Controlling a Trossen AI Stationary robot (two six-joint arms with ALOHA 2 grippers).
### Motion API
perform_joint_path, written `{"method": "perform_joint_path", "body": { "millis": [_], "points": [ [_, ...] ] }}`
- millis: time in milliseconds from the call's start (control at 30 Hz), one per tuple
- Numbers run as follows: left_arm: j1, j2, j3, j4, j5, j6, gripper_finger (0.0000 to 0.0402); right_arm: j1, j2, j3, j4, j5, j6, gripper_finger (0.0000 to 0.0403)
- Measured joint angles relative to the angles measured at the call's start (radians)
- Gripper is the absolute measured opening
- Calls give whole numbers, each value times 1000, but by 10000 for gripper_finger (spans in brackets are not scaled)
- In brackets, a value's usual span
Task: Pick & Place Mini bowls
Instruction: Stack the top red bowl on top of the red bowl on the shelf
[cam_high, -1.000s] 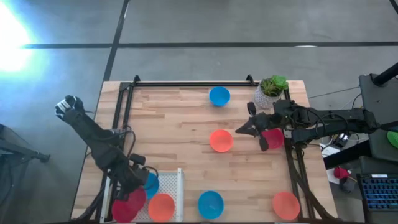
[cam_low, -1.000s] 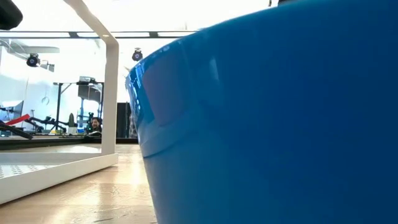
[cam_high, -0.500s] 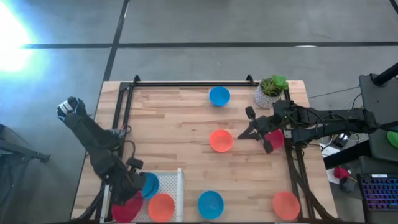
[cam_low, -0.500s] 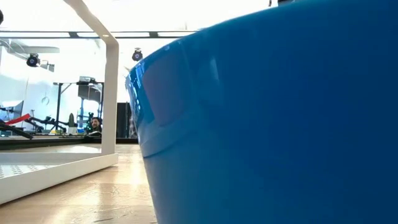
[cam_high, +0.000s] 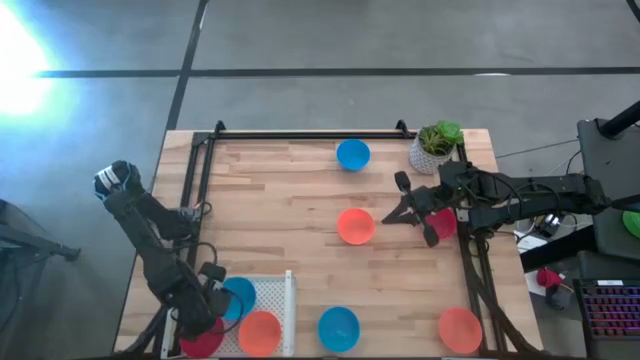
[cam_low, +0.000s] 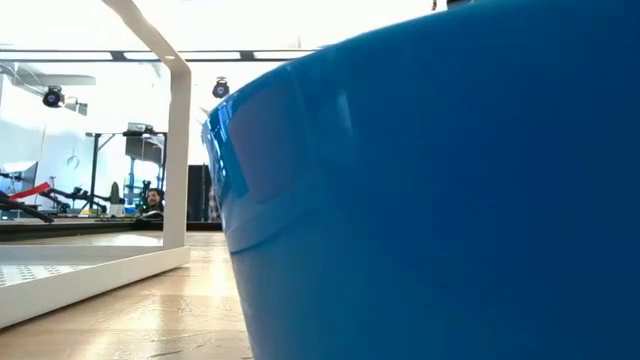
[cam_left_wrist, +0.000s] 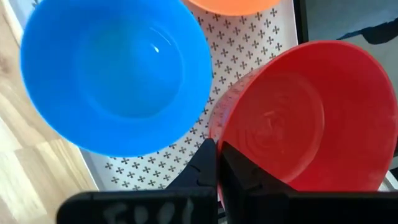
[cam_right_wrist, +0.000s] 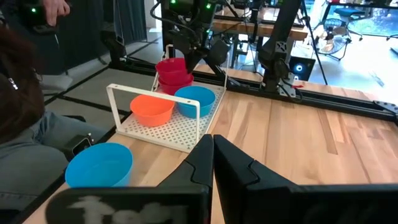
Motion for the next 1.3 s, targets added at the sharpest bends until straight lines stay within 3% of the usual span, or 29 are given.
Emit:
{"method": "perform_joint_path", "body": {
  "millis": [200,1300],
  "points": [
    [-4,31,0,0,63,-21,0,0,0,0,0,0,-3,8],
    [-4,59,-2,-8,54,-134,1,0,0,-1,3,1,-35,8]
  ]
}}
